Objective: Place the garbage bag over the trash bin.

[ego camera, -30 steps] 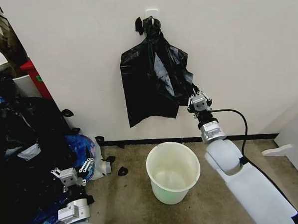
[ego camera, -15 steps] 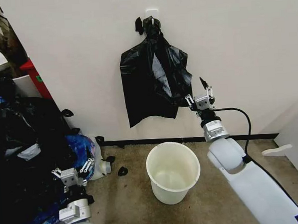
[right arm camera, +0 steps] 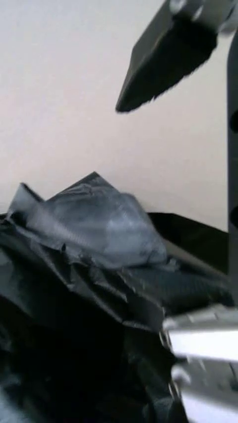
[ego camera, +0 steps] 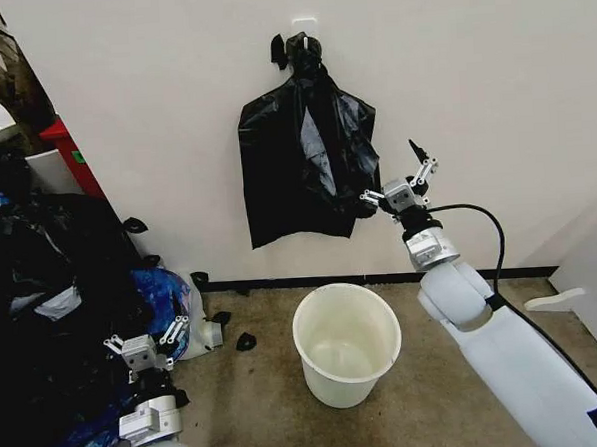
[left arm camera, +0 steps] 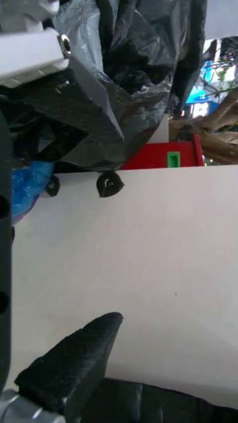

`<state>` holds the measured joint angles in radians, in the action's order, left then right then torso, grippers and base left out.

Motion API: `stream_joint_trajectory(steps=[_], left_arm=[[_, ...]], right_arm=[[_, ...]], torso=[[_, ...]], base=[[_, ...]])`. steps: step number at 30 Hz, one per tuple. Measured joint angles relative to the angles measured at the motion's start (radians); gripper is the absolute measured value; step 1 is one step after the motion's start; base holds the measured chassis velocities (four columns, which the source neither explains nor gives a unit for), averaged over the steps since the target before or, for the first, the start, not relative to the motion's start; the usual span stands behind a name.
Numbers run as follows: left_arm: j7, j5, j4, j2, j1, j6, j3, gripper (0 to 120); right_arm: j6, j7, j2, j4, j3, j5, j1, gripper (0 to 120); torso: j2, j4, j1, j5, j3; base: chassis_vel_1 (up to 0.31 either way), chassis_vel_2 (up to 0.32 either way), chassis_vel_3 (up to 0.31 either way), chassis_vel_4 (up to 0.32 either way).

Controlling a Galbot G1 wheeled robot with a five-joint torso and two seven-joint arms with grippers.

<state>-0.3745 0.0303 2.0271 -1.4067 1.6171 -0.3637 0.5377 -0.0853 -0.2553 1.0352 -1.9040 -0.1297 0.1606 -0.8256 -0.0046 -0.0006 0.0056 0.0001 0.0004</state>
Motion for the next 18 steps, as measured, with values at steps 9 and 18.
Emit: stream_joint_trajectory(steps=[9, 18], left_arm=[[-0.002, 0.004, -0.005, 0.004, -0.004, -0.003, 0.001, 100], [-0.002, 0.014, -0.002, 0.012, -0.008, -0.006, 0.0, 100]], right_arm=[[0.121, 0.051, 0.024, 0.005, -0.006, -0.007, -0.027, 52], [0.179, 0.071, 0.043, 0.011, -0.002, -0.037, -0.011, 21]], torso=[[0.0, -0.0001, 0.0, 0.0001, 0.0], [0.0, 0.0001, 0.0, -0.0001, 0.0]], base=[[0.0, 0.0, 0.0, 0.0], [0.0, 0.0, 0.0, 0.0]])
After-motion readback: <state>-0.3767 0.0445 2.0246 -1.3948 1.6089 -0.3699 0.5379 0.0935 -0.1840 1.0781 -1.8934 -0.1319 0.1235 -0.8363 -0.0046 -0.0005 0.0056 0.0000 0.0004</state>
